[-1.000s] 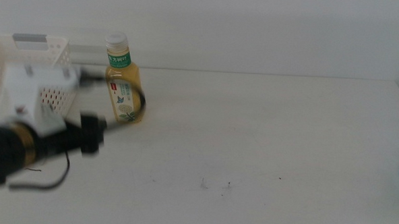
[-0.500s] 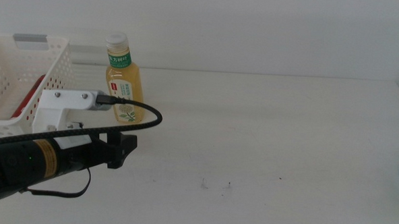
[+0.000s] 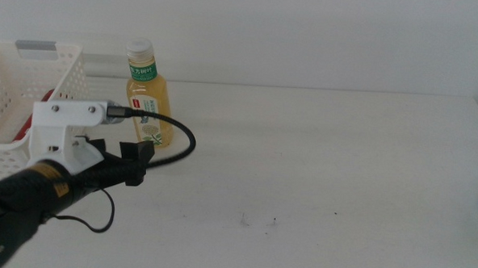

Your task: Use arms to grab the bottles and put them into the dustbin to the left of the table.

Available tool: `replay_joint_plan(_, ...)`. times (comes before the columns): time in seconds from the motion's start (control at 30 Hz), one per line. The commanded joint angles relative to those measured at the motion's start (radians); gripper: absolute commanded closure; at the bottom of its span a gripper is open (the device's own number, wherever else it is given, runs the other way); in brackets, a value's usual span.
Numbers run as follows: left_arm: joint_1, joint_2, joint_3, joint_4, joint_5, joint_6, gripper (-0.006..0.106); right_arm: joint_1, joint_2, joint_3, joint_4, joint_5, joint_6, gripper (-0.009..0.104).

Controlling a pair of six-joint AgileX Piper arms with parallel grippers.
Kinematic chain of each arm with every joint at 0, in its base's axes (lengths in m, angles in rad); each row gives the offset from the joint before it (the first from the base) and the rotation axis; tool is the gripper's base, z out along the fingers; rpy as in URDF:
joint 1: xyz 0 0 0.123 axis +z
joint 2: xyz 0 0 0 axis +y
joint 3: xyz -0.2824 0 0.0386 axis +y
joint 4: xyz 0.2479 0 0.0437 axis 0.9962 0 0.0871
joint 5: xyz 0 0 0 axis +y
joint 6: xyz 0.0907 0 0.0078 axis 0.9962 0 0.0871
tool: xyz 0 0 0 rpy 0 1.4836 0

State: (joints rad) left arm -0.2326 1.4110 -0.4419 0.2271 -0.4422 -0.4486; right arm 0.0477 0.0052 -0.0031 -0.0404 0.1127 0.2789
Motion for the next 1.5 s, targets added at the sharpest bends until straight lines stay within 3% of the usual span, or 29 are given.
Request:
replay_joint_plan(0.0,-0.051,-0.001,0.036,-0.288,-0.06,0.246,0.007,-0.008,-0.005,0.003,-0.006,-0.009,-0.002,0.007)
replay_joint_plan(0.1,-0.137,-0.001,0.057,-0.577,-0.102,0.471,0.007,-0.008,-0.005,0.003,-0.006,-0.009,-0.002,0.007)
replay_joint_plan(0.17,-0.173,-0.001,0.056,-0.658,-0.134,0.575,0.007,-0.008,-0.005,0.003,-0.006,-0.009,-0.002,0.007)
replay_joint_plan(0.23,-0.179,-0.001,0.056,-0.668,-0.161,0.58,0.007,-0.008,-0.005,0.003,-0.006,-0.009,-0.002,0.007)
replay_joint_plan(0.6,-0.176,0.091,0.037,-0.642,-0.241,0.569,0.007,-0.008,-0.005,0.003,-0.006,-0.009,-0.002,0.007)
replay_joint_plan(0.77,-0.176,0.268,0.035,-0.535,-0.494,0.472,0.007,-0.008,-0.005,0.003,-0.006,-0.009,-0.002,0.007)
replay_joint_plan(0.93,-0.164,0.424,-0.049,-0.521,-0.602,0.44,0.007,-0.008,-0.005,0.003,-0.006,-0.009,-0.002,0.007)
replay_joint_plan(1.27,-0.094,0.602,-0.251,-0.481,-0.59,0.449,0.007,-0.008,-0.005,0.003,-0.006,-0.009,-0.002,0.007)
replay_joint_plan(1.47,-0.05,0.668,-0.389,-0.394,-0.498,0.449,0.007,-0.008,-0.005,0.003,-0.006,-0.009,-0.002,0.007)
